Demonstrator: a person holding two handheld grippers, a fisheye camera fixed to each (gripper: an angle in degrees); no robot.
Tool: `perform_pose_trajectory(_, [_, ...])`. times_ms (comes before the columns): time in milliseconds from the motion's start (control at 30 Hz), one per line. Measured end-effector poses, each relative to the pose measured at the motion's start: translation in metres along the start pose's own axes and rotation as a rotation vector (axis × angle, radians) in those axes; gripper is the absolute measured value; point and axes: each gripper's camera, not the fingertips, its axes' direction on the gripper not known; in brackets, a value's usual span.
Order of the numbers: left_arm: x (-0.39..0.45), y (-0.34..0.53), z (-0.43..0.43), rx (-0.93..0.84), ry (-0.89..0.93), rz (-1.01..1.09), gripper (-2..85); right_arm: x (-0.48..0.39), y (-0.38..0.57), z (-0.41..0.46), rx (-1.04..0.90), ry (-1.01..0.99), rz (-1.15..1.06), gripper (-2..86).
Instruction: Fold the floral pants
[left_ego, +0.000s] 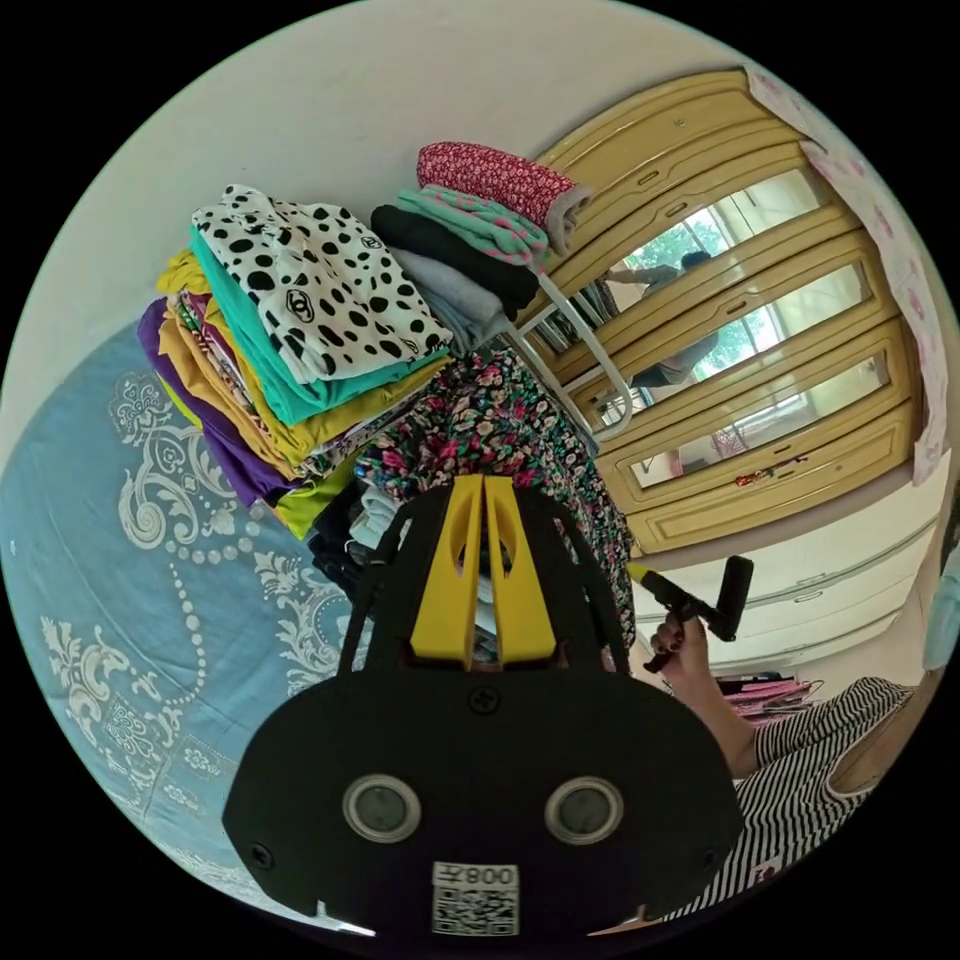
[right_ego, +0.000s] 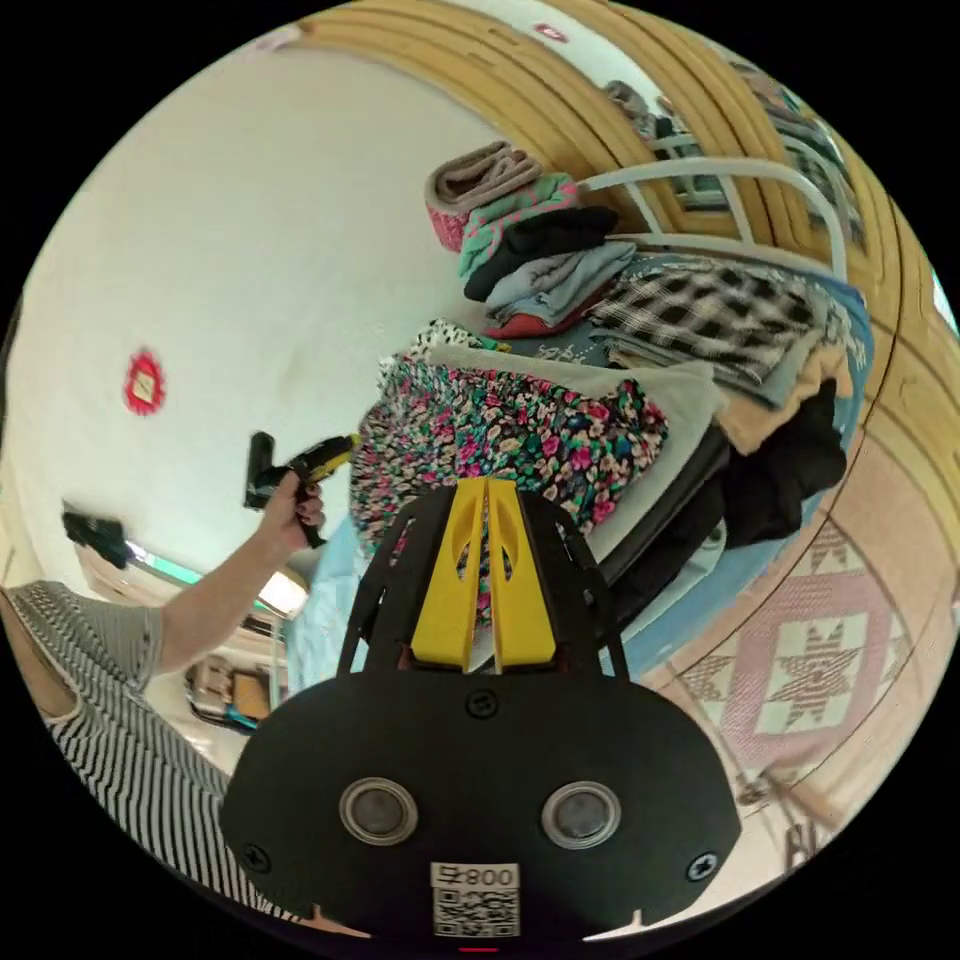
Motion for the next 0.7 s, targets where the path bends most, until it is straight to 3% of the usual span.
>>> perform_pose_trajectory(133, [0.028, -0.008, 0.018, 0.007, -0.028, 0.133, 0.1, -0.032, -0.023, 0.037, -0.136, 0.25, -0.121, 0.0])
perform_pose_trajectory(267, [0.029, -0.012, 0.068, -0.151, -0.189, 0.208, 0.2, -0.064, -0.029, 0.05, -0.076, 0.352, -0.203, 0.1])
perform_pose_trajectory(567, [0.032, 0.003, 0.055, -0.022, -0.048, 0.16, 0.3, -0.083, -0.092, 0.013, -0.101, 0.043, -0.13, 0.5])
perform_pose_trajectory(700, [0.038, 0.017, 0.043, 0.035, 0.045, 0.161, 0.6, -0.105, -0.148, -0.027, 0.035, 0.177, -0.22, 2.1])
